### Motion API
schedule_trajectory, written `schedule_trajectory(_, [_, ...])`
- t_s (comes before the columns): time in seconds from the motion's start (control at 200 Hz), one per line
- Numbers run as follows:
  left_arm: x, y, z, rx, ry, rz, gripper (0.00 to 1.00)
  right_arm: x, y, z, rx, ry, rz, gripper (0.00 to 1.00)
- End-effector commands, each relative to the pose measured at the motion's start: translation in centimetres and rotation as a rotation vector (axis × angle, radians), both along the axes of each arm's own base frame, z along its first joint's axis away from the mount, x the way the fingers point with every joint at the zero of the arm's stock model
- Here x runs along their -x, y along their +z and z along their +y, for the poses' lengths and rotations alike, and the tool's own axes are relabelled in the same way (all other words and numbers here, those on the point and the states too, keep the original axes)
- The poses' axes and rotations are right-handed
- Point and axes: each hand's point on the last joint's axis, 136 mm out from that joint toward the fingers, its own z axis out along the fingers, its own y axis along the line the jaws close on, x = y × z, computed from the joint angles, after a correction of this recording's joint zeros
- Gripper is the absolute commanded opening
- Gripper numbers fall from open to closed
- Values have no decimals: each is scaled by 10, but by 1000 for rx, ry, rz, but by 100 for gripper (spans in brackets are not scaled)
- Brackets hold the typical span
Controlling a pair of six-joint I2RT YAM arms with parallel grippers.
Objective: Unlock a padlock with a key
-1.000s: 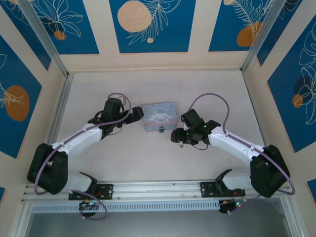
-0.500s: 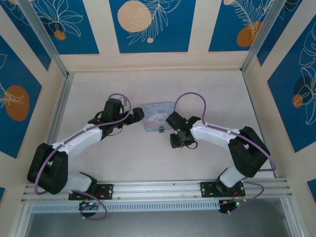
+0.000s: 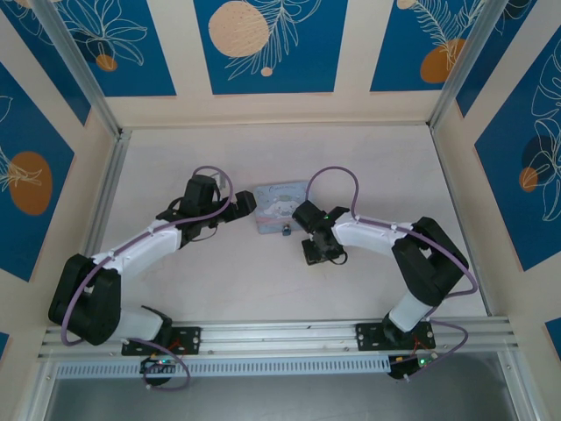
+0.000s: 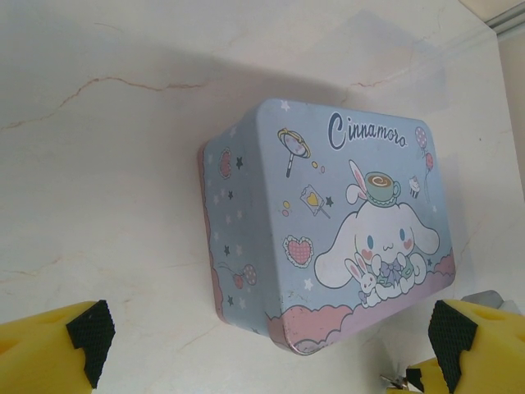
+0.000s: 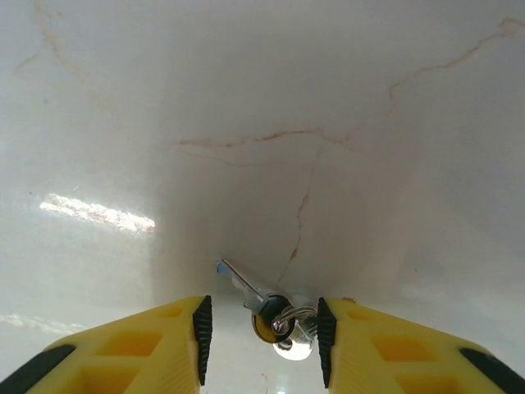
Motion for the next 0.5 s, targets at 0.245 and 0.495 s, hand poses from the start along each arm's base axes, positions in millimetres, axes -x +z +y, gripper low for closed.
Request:
schedule_trajectory(0.245, [-3,9,-5,17,-9,-5,100,-8,-3,3,-23,-8,15,32])
schedule_trajectory(0.495, [-5,10,-6,22,-9,-10,100,-6,-2,3,-29,-12,24,22])
